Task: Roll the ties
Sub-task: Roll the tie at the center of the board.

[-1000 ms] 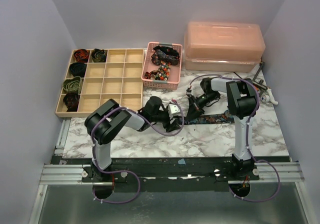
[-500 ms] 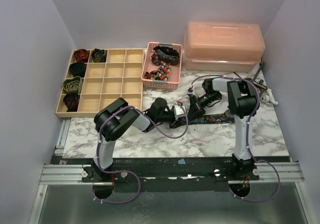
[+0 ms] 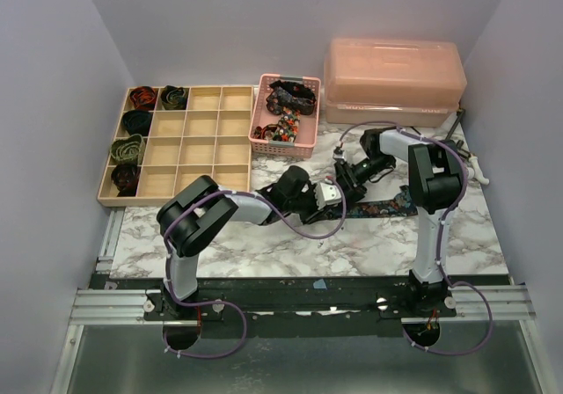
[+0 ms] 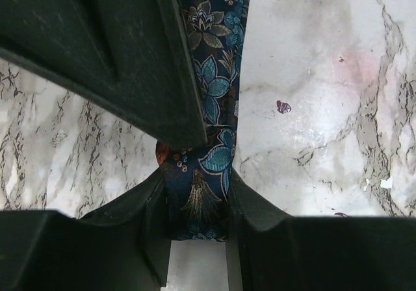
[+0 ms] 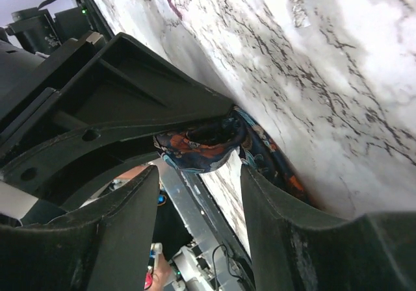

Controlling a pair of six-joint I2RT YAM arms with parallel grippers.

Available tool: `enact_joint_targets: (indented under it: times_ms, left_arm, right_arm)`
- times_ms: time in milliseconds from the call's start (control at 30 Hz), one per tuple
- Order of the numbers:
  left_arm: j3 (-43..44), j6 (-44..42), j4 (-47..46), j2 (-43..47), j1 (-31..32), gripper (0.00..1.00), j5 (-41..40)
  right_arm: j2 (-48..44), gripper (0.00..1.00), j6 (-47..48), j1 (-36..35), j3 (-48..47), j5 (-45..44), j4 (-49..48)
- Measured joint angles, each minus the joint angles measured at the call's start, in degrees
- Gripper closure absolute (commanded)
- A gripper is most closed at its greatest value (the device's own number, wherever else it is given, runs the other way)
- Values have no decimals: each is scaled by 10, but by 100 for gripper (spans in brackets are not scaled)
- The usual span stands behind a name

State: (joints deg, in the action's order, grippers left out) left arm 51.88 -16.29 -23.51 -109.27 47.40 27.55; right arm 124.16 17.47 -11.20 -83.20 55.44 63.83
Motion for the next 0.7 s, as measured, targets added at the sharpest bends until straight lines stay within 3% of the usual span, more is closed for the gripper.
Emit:
enact_joint_targets:
  times_ms: [200, 333, 367, 567, 700]
  left_arm:
    - [20, -5, 40, 0, 7, 83, -13]
    - [26, -12, 53, 1, 7, 79, -17]
    - [27, -13, 55, 1, 7, 77, -17]
    - [29, -16, 58, 1, 7, 44, -18]
    - [7, -12, 21, 5, -1, 34, -6]
  right_arm:
    - [0, 65, -10, -24, 11, 1, -6]
    - [0, 97, -26, -31, 16, -9, -17]
    - [0, 99, -30, -31, 16, -10, -18]
    - [3, 99, -38, -24, 20, -18, -18]
    - [31, 99, -31, 1, 25, -22, -5]
